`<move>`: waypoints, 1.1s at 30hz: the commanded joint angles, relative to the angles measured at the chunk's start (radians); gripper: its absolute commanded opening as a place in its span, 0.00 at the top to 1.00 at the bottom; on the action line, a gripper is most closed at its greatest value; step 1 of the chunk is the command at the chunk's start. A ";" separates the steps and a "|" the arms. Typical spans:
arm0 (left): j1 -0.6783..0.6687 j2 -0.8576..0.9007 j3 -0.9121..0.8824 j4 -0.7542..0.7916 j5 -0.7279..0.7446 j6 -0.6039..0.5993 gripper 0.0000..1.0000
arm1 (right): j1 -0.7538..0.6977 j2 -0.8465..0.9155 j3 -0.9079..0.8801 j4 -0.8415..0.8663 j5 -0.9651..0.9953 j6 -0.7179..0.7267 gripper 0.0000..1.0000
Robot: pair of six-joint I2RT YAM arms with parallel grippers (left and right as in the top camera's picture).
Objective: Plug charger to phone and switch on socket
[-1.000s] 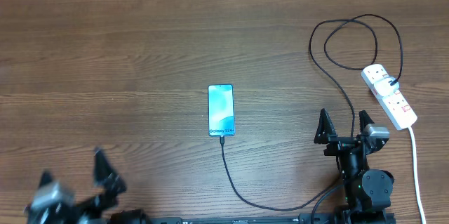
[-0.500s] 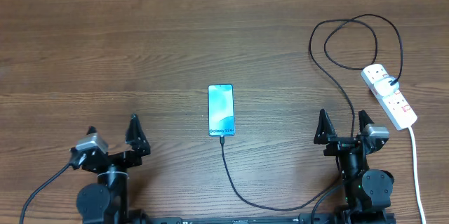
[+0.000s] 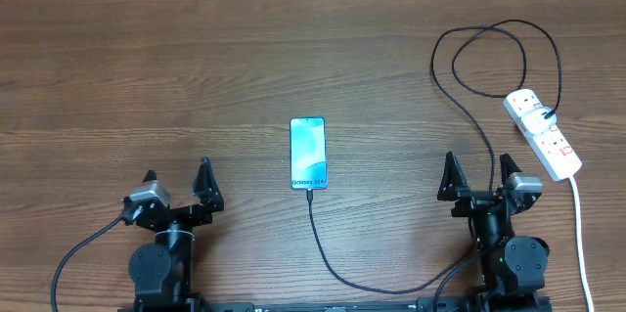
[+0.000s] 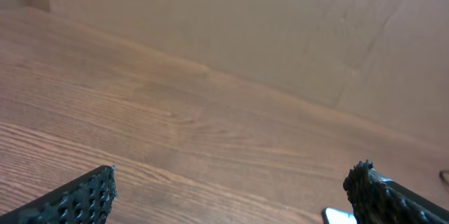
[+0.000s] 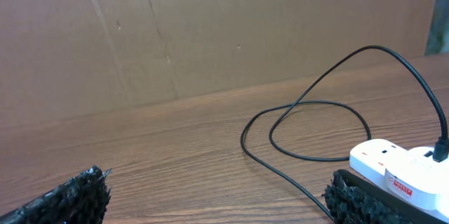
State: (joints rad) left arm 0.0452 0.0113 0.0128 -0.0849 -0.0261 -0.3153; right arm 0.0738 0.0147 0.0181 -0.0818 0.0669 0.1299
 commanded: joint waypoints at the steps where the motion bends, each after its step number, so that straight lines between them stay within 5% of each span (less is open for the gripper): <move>1: -0.007 -0.009 -0.008 0.007 0.002 0.079 0.00 | 0.005 -0.012 -0.010 0.005 -0.001 -0.004 0.00; 10: -0.006 -0.009 -0.008 0.003 0.019 0.203 0.00 | 0.005 -0.012 -0.010 0.005 -0.001 -0.004 0.00; 33: -0.004 -0.009 -0.008 0.004 0.026 0.241 0.00 | 0.005 -0.012 -0.010 0.005 -0.001 -0.004 0.00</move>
State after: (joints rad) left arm 0.0452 0.0113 0.0116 -0.0818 -0.0109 -0.0967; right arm 0.0734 0.0147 0.0181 -0.0818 0.0669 0.1299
